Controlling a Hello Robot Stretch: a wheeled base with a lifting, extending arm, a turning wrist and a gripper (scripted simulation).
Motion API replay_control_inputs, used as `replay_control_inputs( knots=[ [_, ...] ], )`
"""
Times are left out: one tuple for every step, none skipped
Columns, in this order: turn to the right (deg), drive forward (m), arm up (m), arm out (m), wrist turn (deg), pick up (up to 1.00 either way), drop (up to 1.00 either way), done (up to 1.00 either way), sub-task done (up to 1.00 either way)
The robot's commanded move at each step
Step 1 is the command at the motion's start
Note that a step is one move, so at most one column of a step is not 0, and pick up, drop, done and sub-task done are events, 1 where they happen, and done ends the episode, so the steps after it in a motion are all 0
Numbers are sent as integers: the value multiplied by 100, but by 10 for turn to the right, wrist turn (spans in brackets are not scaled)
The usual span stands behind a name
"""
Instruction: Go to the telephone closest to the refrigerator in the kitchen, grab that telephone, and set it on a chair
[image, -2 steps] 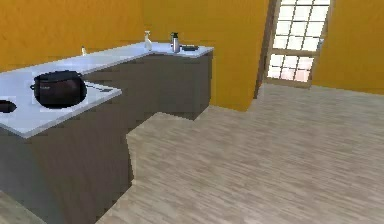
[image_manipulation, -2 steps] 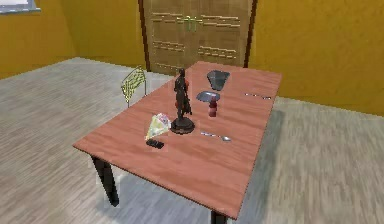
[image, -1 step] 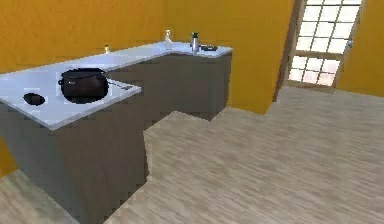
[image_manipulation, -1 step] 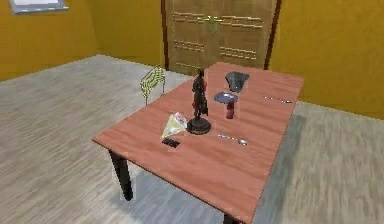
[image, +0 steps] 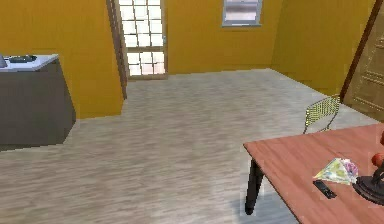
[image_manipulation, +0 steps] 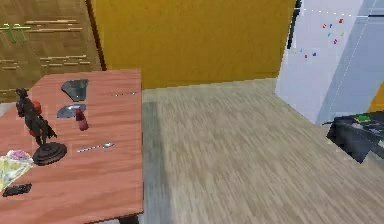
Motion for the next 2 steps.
replay_control_inputs(
  knots=[
    [60, 0, 0, 0, 0, 0, 0, 0, 0],
    [0, 90, 0, 0, 0, 0, 0, 0, 0]
  ],
)
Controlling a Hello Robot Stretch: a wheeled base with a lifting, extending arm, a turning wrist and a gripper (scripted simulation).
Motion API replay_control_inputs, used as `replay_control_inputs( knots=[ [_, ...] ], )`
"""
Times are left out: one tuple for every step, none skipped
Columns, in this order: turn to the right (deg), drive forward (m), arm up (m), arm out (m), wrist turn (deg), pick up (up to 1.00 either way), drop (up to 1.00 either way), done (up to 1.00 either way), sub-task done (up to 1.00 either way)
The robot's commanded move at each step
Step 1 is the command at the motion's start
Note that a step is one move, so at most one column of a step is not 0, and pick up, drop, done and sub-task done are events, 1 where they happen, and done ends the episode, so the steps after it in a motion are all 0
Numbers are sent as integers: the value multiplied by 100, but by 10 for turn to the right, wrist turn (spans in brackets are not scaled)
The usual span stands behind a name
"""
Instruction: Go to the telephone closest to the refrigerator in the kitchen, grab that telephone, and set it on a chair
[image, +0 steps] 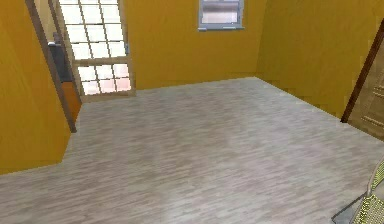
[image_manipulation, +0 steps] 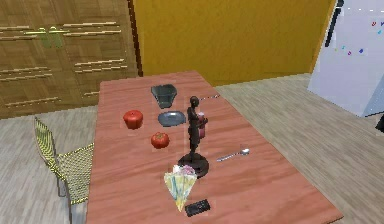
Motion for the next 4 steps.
replay_control_inputs(
  knots=[
    [0, 0, 50, 0, 0, 0, 0, 0, 0],
    [0, 0, 22, 0, 0, 0, 0, 0, 0],
    [0, 0, 0, 20, 0, 0, 0, 0, 0],
    [0, 0, 0, 0, 450, 0, 0, 0, 0]
  ],
)
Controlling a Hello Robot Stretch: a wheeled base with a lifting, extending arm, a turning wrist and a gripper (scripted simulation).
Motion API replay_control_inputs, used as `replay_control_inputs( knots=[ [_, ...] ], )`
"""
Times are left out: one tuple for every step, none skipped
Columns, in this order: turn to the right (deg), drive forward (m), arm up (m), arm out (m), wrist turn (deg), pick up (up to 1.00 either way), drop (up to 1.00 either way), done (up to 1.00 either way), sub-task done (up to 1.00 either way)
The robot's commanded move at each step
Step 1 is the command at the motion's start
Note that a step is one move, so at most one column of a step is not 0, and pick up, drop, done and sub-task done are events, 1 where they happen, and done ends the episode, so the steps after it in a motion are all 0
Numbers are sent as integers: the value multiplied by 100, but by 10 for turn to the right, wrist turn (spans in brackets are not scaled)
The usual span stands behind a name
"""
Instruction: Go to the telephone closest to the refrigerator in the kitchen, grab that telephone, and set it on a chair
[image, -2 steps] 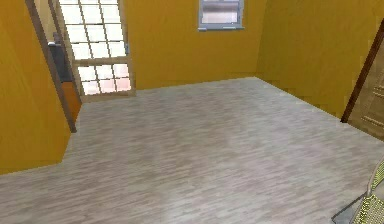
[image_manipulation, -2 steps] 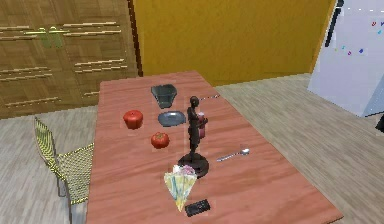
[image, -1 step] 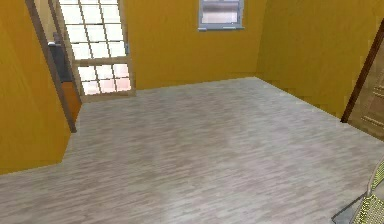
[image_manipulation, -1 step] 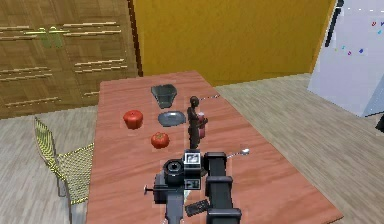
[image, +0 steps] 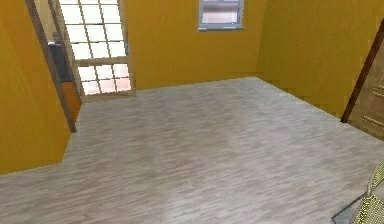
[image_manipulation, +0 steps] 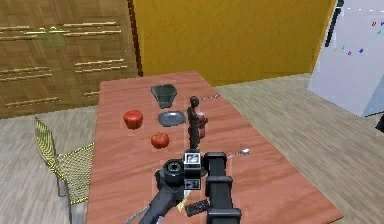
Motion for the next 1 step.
replay_control_inputs(
  knots=[
    [0, 0, 0, 0, 450, 0, 0, 0, 0]
  ],
)
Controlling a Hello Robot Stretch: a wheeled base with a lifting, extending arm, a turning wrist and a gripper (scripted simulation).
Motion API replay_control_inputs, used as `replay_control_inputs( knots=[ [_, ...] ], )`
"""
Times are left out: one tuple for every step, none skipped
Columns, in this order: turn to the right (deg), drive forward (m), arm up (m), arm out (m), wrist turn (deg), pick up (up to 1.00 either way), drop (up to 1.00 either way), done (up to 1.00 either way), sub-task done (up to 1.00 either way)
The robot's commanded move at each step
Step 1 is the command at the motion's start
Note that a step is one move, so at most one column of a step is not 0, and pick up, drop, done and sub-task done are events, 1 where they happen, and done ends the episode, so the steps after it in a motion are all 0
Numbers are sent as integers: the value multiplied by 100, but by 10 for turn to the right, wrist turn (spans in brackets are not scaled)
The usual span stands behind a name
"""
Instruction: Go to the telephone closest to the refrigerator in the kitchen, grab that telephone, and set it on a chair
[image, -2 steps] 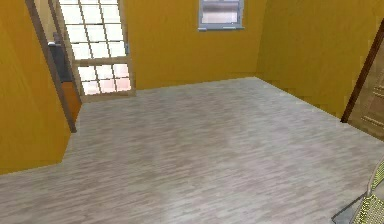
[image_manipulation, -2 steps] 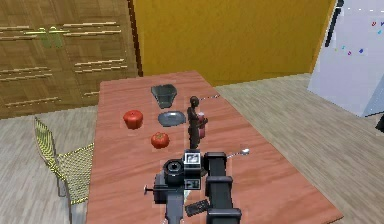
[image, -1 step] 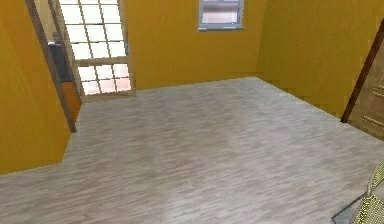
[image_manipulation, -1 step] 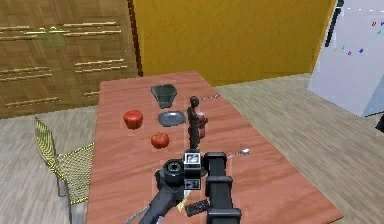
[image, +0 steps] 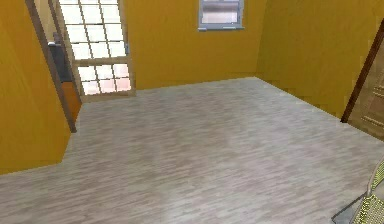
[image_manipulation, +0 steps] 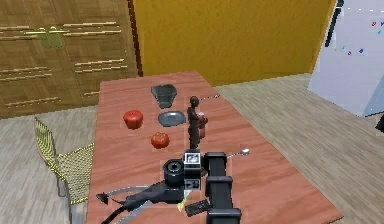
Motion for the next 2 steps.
replay_control_inputs(
  knots=[
    [0, 0, 0, 0, 450, 0, 0, 0, 0],
    [0, 0, 0, 0, 450, 0, 0, 0, 0]
  ],
)
